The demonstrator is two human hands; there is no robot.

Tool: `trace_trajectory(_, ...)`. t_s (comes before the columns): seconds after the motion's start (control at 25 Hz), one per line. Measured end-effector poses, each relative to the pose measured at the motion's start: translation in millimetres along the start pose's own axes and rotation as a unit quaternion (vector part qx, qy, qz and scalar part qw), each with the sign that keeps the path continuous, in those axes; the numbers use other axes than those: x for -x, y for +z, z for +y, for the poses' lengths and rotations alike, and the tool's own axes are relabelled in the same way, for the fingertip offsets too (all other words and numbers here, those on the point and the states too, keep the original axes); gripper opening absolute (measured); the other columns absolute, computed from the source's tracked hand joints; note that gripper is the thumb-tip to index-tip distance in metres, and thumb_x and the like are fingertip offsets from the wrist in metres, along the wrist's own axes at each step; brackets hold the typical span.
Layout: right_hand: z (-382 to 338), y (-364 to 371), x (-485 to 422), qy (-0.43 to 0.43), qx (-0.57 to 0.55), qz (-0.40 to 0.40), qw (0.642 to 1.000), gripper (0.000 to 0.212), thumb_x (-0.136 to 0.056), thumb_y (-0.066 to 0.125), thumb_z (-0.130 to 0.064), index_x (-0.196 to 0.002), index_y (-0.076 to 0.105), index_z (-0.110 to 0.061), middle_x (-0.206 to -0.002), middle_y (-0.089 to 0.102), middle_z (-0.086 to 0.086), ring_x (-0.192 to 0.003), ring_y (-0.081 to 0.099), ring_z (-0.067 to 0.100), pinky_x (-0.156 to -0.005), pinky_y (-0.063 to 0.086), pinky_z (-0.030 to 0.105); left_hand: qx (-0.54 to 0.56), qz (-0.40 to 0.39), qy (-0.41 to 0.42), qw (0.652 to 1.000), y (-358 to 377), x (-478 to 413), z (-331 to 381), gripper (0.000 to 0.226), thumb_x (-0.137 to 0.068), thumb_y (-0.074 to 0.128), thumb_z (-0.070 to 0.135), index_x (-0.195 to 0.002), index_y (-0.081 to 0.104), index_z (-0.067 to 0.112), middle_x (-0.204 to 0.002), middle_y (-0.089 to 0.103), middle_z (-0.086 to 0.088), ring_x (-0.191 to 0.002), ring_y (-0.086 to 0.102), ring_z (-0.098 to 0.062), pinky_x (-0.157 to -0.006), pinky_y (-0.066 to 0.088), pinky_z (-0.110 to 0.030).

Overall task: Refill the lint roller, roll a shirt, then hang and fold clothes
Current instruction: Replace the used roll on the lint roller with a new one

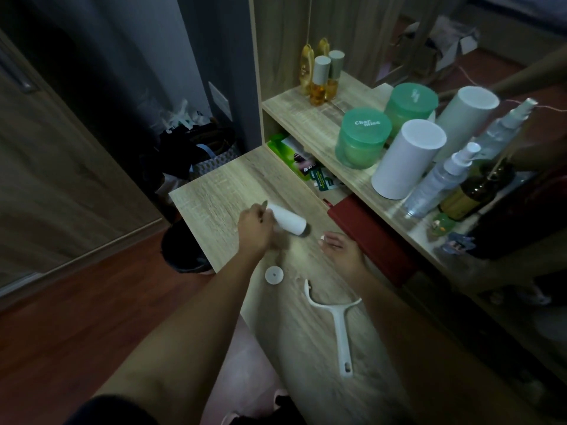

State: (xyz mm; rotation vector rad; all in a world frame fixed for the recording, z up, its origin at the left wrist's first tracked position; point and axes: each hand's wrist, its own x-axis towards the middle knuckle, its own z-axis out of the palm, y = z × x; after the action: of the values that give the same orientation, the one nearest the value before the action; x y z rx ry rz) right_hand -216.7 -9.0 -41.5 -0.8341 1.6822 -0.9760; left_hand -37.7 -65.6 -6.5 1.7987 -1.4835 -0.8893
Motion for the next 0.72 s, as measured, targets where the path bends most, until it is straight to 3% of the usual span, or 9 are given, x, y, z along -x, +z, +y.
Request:
trace_trajectory(0.08,-5,-3,4,-0.013,-0.026,0.002,1.0,0.037,-0.084,0.065,-0.004,-0.12,0.056,0.002,-0.115,0.061,0.016,-0.1,0.056,0.018,-0.067,0.049,0.008,0.116,-0.009,-0.107,0.987,1,13,-6,0.017,-0.091,0.049,0.021,-0.082,0.058,0.01,-0.085,0.063,-0.012,-0.086,0.061,-0.032,-0.074,0.049,-0.04)
trace_trajectory(0.16,-6,-2,6,-0.027,-0.032,-0.012,0.999,0.04,-0.083,0.065,-0.004,-0.122,0.055,0.0,-0.115,0.061,0.013,-0.102,0.057,0.017,-0.068,0.049,0.005,0.164,-0.021,-0.167,0.972,1,24,-7,0.017,-0.089,0.049,0.021,-0.073,0.056,0.017,-0.078,0.063,-0.006,-0.083,0.062,-0.029,-0.075,0.05,-0.039)
trace_trajectory(0.32,-5,7,10,-0.045,-0.035,-0.026,0.998,0.043,-0.083,0.066,-0.004,-0.124,0.055,-0.002,-0.121,0.062,0.017,-0.103,0.06,0.018,-0.082,0.051,0.017,0.251,-0.036,-0.218,0.942,6,32,-15,0.015,-0.087,0.052,0.021,-0.074,0.059,0.017,-0.082,0.066,-0.012,-0.082,0.064,-0.032,-0.082,0.054,-0.053)
trace_trajectory(0.48,-8,12,19,-0.061,-0.066,-0.042,0.995,0.044,-0.085,0.062,-0.003,-0.128,0.052,0.001,-0.125,0.06,0.017,-0.106,0.059,0.015,-0.083,0.05,0.011,0.299,-0.027,-0.235,0.924,6,42,-20,0.011,-0.088,0.053,0.018,-0.08,0.058,0.013,-0.093,0.064,-0.017,-0.09,0.064,-0.034,-0.085,0.054,-0.049)
trace_trajectory(0.64,-9,13,27,-0.081,0.016,0.0,0.997,0.039,-0.09,0.059,-0.017,-0.127,0.055,-0.006,-0.12,0.065,0.008,-0.099,0.059,0.008,-0.071,0.043,-0.001,0.337,-0.017,-0.225,0.914,6,53,-12,0.015,-0.092,0.052,0.015,-0.078,0.056,0.012,-0.092,0.061,-0.013,-0.09,0.062,-0.027,-0.085,0.054,-0.039)
trace_trajectory(0.72,-6,14,29,-0.084,0.07,0.025,0.994,0.038,-0.092,0.053,-0.032,-0.126,0.058,-0.015,-0.112,0.069,0.005,-0.095,0.061,0.011,-0.069,0.045,0.007,0.306,-0.008,-0.196,0.932,5,59,-6,0.017,-0.088,0.056,0.022,-0.072,0.058,0.017,-0.084,0.063,-0.008,-0.088,0.063,-0.029,-0.085,0.053,-0.042)
